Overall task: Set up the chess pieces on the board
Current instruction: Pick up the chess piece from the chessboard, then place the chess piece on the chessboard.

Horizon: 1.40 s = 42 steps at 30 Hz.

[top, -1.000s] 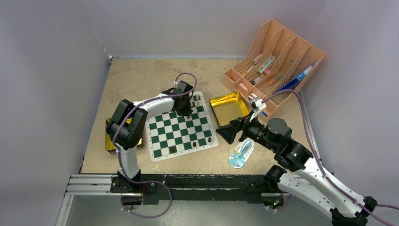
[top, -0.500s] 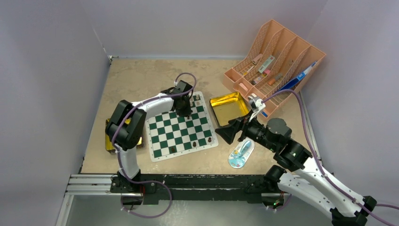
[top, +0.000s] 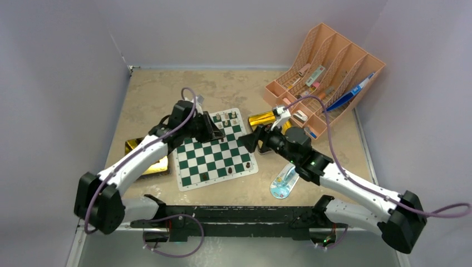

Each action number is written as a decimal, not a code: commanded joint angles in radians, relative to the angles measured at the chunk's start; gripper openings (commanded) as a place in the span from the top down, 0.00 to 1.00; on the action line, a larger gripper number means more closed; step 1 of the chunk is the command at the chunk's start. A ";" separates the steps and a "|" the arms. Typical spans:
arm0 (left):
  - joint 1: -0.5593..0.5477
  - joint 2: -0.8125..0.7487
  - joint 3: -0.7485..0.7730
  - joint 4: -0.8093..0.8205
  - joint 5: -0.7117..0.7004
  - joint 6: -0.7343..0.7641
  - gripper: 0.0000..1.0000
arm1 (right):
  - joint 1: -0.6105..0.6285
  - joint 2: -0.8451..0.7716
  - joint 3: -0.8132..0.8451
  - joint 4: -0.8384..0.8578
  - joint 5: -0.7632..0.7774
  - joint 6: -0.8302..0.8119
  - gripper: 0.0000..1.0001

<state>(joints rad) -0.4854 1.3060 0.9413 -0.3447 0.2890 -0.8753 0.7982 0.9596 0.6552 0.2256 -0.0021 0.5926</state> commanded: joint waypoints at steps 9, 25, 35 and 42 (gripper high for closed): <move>0.007 -0.408 -0.208 0.225 0.185 -0.423 0.90 | 0.139 0.104 -0.181 0.880 0.211 -0.236 0.48; 0.008 -0.563 -0.267 0.286 0.110 -0.624 0.92 | 0.330 0.254 -0.257 1.305 0.204 -0.728 0.49; 0.008 -0.593 -0.330 0.313 0.077 -0.674 0.94 | 0.403 0.349 -0.210 1.373 0.242 -0.765 0.49; 0.008 -0.597 -0.347 0.330 0.077 -0.692 0.94 | 0.420 0.405 -0.181 1.380 0.272 -0.770 0.49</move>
<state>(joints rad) -0.4801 0.7258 0.5949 -0.0715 0.3798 -1.5242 1.2064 1.3518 0.4274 1.5185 0.2314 -0.1505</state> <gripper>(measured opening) 0.165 0.510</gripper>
